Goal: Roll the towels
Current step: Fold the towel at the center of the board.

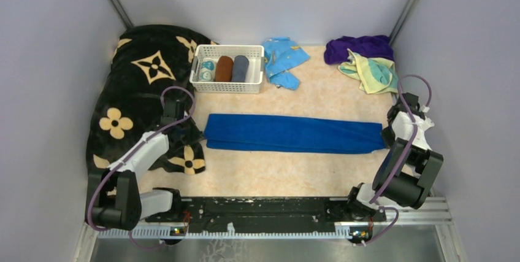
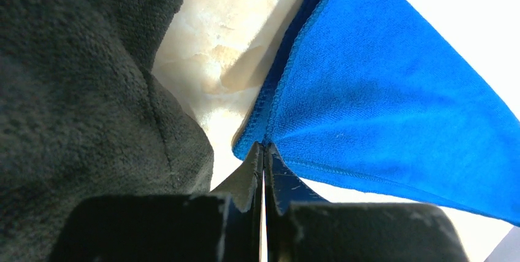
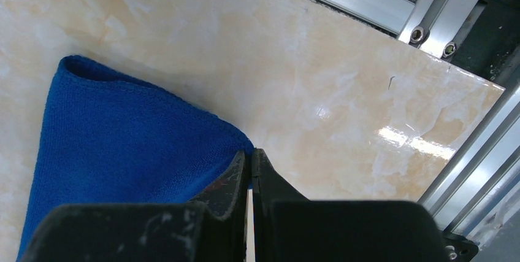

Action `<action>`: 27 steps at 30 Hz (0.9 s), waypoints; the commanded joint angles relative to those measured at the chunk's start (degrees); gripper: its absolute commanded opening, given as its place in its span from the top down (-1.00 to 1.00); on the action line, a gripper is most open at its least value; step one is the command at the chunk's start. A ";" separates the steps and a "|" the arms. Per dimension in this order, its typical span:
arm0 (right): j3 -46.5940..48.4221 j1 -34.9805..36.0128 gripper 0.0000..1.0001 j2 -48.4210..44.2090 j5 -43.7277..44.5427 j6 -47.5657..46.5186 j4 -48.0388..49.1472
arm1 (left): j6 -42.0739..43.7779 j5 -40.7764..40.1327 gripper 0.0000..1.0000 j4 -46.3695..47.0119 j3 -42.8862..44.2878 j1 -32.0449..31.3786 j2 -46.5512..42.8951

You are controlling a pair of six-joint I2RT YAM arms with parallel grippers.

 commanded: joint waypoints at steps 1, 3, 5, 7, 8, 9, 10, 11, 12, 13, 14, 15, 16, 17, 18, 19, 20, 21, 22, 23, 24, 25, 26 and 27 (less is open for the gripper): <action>-0.25 -0.87 1.00 0.30 3.13 0.34 2.44 | -0.24 0.64 1.00 -2.14 -0.66 0.42 -2.92; -0.37 -0.88 1.00 0.83 3.32 0.36 2.85 | -0.13 1.17 1.00 -2.00 -1.23 0.40 -2.79; -0.52 -0.88 1.00 1.15 3.80 0.27 3.16 | -0.26 1.99 1.00 -1.62 -2.14 0.36 -1.98; -0.52 -0.87 1.00 1.38 4.15 0.35 3.55 | -0.44 2.91 1.00 -1.09 -3.06 0.23 -1.08; -0.32 -0.93 1.00 1.42 4.18 0.34 3.67 | -0.54 3.07 1.00 -0.66 -3.49 0.09 -0.83; -0.11 -0.89 1.00 1.45 4.23 0.46 3.77 | -0.78 3.10 1.00 -0.34 -3.78 -0.03 -0.79; 0.27 -0.86 1.00 1.43 4.22 0.62 3.80 | -0.86 3.04 1.00 -0.18 -4.07 -0.16 -0.70; 0.52 -0.91 1.00 1.42 4.26 0.68 3.86 | -0.86 3.02 1.00 -0.08 -4.20 -0.25 -0.69; 0.75 -0.90 1.00 1.50 4.08 0.78 3.88 | -0.81 2.89 1.00 -0.06 -4.30 -0.48 -0.65; 1.01 -0.86 1.00 1.61 3.91 0.78 3.96 | -0.77 2.85 1.00 -0.05 -4.43 -0.61 -0.59; 1.16 -0.87 1.00 1.72 3.67 0.78 3.97 | -0.76 3.03 1.00 -0.03 -4.54 -0.75 -0.53; 1.15 -0.86 1.00 1.81 3.42 0.82 3.97 | -0.69 3.13 1.00 -0.05 -4.59 -0.88 -0.36; 1.11 -0.94 1.00 1.78 3.39 0.71 3.92 | -0.68 3.32 1.00 -0.05 -4.61 -0.99 -0.31; 0.99 -0.87 1.00 1.59 3.35 0.72 3.82 | -0.68 3.42 1.00 -0.16 -4.67 -1.06 -0.43; 0.94 -0.86 1.00 1.37 3.39 0.62 3.74 | -0.76 3.52 1.00 -0.29 -4.68 -1.15 -0.57; 0.93 -0.86 1.00 0.99 3.26 0.52 3.57 | -0.77 3.42 1.00 -0.43 -4.59 -1.17 -0.80; 0.87 -0.89 1.00 0.46 3.38 0.48 3.48 | -0.72 3.20 1.00 -0.55 -4.55 -1.18 -1.05; 0.85 -0.91 1.00 -0.05 3.55 0.51 3.44 | -0.64 2.75 1.00 -0.76 -4.32 -1.20 -1.33; 0.80 -0.91 1.00 -0.41 3.75 0.56 3.35 | -0.48 2.35 1.00 -0.88 -4.18 -1.25 -1.40; 1.18 -0.91 1.00 -0.64 3.67 0.79 2.81 | -0.42 2.06 1.00 -1.16 -3.95 -1.26 -1.44; 1.74 -0.93 1.00 -0.81 3.30 0.94 1.92 | -0.35 1.79 1.00 -1.71 -3.57 -1.20 -1.40; 2.24 -0.87 1.00 -1.53 2.78 0.95 1.50 | -0.19 1.67 1.00 -2.17 -3.00 -1.25 -1.51; 2.79 -0.86 1.00 -2.13 2.49 1.14 1.04 | 0.03 1.37 1.00 -2.63 -2.53 -1.26 -1.82; 3.12 -0.95 1.00 -2.81 2.44 1.21 0.51 | 0.17 0.73 1.00 -3.01 -2.15 -1.22 -2.22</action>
